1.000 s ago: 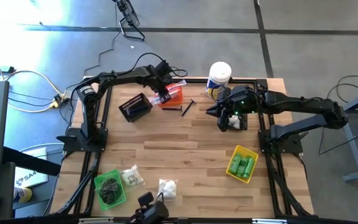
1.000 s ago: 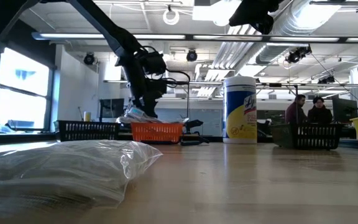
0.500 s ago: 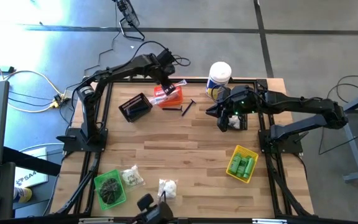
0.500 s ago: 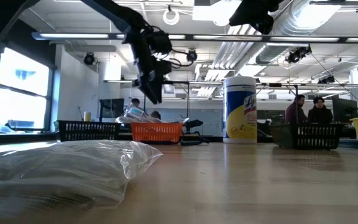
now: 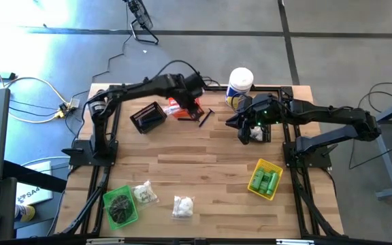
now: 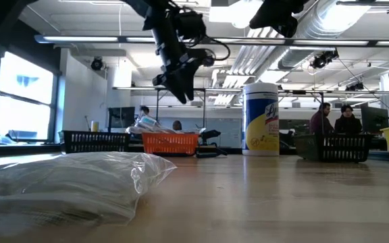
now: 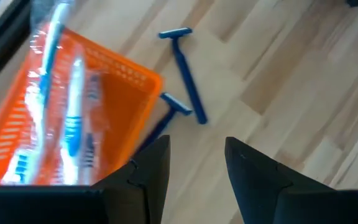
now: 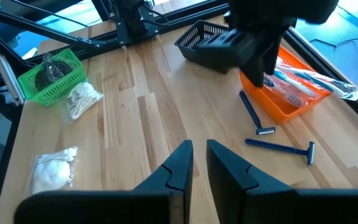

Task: Pick & Place Travel size toiletries
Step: Put the blue razor into the left black bin

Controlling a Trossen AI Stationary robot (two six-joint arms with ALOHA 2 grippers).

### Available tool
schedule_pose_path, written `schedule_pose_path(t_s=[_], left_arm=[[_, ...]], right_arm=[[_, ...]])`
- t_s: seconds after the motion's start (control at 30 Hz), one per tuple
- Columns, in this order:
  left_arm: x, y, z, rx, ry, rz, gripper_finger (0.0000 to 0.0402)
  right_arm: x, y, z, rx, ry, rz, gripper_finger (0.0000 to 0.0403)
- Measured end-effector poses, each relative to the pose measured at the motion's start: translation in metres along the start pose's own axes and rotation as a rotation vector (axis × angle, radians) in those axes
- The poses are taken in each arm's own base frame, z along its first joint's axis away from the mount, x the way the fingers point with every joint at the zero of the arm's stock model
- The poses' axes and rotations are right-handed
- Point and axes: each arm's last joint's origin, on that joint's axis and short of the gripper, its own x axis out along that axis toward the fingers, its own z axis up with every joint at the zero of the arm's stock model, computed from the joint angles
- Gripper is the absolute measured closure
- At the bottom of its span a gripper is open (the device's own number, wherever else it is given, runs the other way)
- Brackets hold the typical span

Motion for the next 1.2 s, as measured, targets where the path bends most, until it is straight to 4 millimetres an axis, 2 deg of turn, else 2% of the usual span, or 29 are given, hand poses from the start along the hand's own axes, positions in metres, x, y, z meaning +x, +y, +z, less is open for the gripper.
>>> schedule_pose_path(t_s=[0.2, 0.47, 0.87, 1.2], left_arm=[[0.004, -0.035, -0.009, -0.07, -0.041, 0.014, 0.0252], [0.014, -0.063, -0.018, -0.178, -0.101, -0.045, 0.0252], [0.015, -0.078, -0.032, -0.224, -0.092, 0.052, 0.0252], [0.057, -0.08, -0.054, -0.284, -0.063, 0.062, 0.0252]], right_arm=[[0.0, 0.001, 0.0, -0.002, 0.005, 0.024, 0.0365], [0.0, 0.002, 0.0, -0.009, 0.014, 0.062, 0.0365], [0.0, 0.005, -0.001, -0.002, 0.042, 0.173, 0.0365], [0.0, 0.005, -0.001, -0.03, 0.04, 0.175, 0.0365]])
